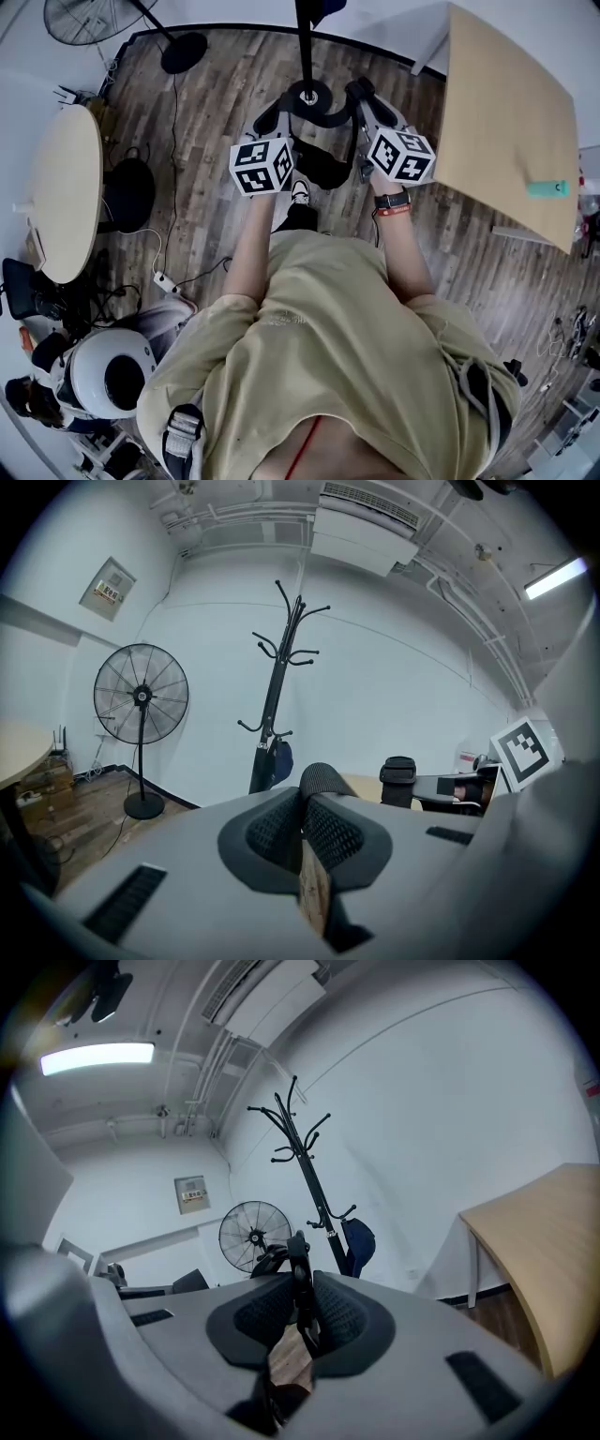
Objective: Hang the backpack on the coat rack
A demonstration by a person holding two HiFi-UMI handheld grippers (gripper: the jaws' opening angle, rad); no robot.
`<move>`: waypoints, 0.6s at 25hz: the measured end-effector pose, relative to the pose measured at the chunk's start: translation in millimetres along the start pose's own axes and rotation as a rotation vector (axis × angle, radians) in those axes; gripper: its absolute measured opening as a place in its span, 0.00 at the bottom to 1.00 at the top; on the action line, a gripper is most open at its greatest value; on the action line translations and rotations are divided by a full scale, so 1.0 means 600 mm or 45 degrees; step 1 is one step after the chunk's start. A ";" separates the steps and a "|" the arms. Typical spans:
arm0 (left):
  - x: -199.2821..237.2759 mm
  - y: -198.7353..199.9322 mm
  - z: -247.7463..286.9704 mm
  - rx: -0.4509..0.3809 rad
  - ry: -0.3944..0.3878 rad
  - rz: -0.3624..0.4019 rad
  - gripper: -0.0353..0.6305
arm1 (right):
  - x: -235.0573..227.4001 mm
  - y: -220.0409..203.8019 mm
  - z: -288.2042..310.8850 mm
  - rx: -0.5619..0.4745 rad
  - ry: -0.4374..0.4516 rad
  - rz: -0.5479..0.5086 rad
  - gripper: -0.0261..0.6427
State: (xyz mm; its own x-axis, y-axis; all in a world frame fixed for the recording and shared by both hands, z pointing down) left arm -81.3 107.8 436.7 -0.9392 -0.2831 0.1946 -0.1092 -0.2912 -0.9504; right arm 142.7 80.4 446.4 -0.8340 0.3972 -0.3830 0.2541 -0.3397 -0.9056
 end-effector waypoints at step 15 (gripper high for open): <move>0.123 0.083 0.180 0.005 -0.017 -0.074 0.09 | -0.046 0.081 0.190 0.030 -0.094 0.018 0.15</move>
State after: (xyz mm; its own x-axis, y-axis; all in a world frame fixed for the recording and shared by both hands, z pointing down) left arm -121.1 -26.5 430.0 -0.9269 -0.2776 0.2526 -0.1620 -0.3112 -0.9364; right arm 122.2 -44.2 433.7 -0.8644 0.3287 -0.3805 0.2551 -0.3655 -0.8952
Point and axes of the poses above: the fingertips, and each gripper's own axes: z forward along the fingers, x to its left, y out of its top, the point moved 7 cm from there along -z, backward along the fingers
